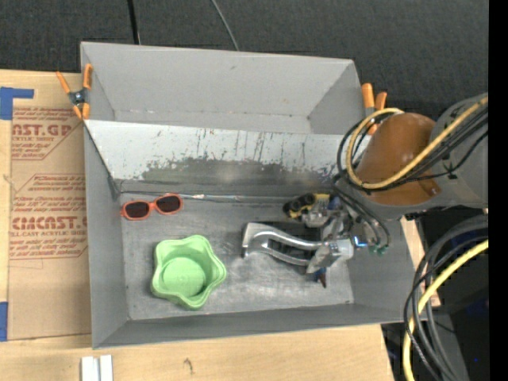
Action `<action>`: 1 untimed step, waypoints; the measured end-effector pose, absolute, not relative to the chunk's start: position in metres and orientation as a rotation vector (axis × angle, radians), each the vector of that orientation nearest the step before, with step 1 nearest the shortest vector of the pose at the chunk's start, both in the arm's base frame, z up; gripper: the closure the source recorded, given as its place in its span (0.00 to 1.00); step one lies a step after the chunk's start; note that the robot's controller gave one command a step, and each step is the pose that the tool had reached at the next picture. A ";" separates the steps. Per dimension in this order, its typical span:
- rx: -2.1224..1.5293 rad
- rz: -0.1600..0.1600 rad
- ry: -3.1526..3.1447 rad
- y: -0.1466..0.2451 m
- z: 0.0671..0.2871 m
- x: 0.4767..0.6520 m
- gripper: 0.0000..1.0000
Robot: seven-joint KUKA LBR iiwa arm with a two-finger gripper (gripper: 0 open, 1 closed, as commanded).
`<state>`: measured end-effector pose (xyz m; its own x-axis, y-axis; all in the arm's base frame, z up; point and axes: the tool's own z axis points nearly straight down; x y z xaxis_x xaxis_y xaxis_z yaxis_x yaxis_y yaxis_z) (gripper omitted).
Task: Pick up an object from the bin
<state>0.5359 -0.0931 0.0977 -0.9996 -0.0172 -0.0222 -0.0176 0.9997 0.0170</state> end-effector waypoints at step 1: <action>0.037 0.047 3.164 -0.102 0.093 0.549 1.00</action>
Offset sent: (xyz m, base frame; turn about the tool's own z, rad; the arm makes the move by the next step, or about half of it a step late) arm 0.0020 0.0761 0.0037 0.1320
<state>0.5488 -0.1019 0.0932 -0.9995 0.0233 0.0230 0.0240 0.9993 0.0292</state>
